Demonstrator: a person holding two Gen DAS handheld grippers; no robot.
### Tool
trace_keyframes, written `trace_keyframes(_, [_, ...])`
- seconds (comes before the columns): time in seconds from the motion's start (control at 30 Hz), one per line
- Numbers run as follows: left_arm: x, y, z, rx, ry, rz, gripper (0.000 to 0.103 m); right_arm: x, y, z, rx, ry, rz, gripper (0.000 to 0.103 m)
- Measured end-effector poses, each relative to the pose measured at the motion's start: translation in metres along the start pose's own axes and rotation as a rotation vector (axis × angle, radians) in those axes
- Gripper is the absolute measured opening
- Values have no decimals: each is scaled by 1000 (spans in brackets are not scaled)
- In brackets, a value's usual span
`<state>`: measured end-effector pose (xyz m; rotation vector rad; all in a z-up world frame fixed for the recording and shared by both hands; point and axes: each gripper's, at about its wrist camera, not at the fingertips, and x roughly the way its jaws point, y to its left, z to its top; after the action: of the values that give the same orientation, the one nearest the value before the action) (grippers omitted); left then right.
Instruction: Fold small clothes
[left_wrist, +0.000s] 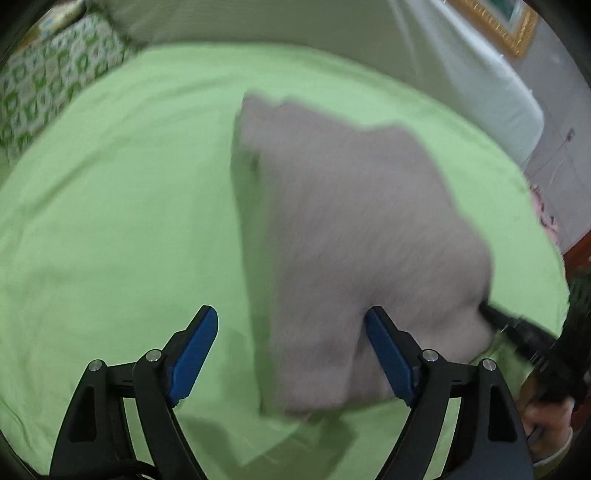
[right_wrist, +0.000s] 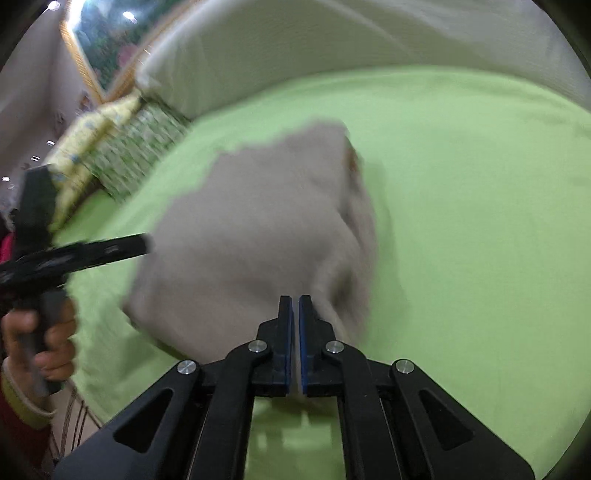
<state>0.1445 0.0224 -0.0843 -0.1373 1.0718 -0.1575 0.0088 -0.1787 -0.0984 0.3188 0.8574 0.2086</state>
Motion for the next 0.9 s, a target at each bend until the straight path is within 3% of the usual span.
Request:
trace_keyframes(0.07, [0,6,-8,-34,7,-32,84,-2,-9,-1,42,0,32,4])
trace_keyframes(0.3, [-17,6,-26,-19,-14,3,84,-28,6,-1,24,-28,5,5])
trace_keyframes(0.4, [-32,11,-30,-41,-33,-1,84,-38,11,-9,30,-50,7,20])
trace_keyframes(0.47, [-40,10,-35,-39,-51,20,84,-45,17,-10,18,-73,0,45])
trace_keyframes(0.73, [-76,4,-52,-6,-139,60,85,-64,39,-5,-29,-129,6,46])
trace_keyframes(0.9, [-94,-6,-60,35,-180,79,86,-69,45,-10,-38,-147,13,54])
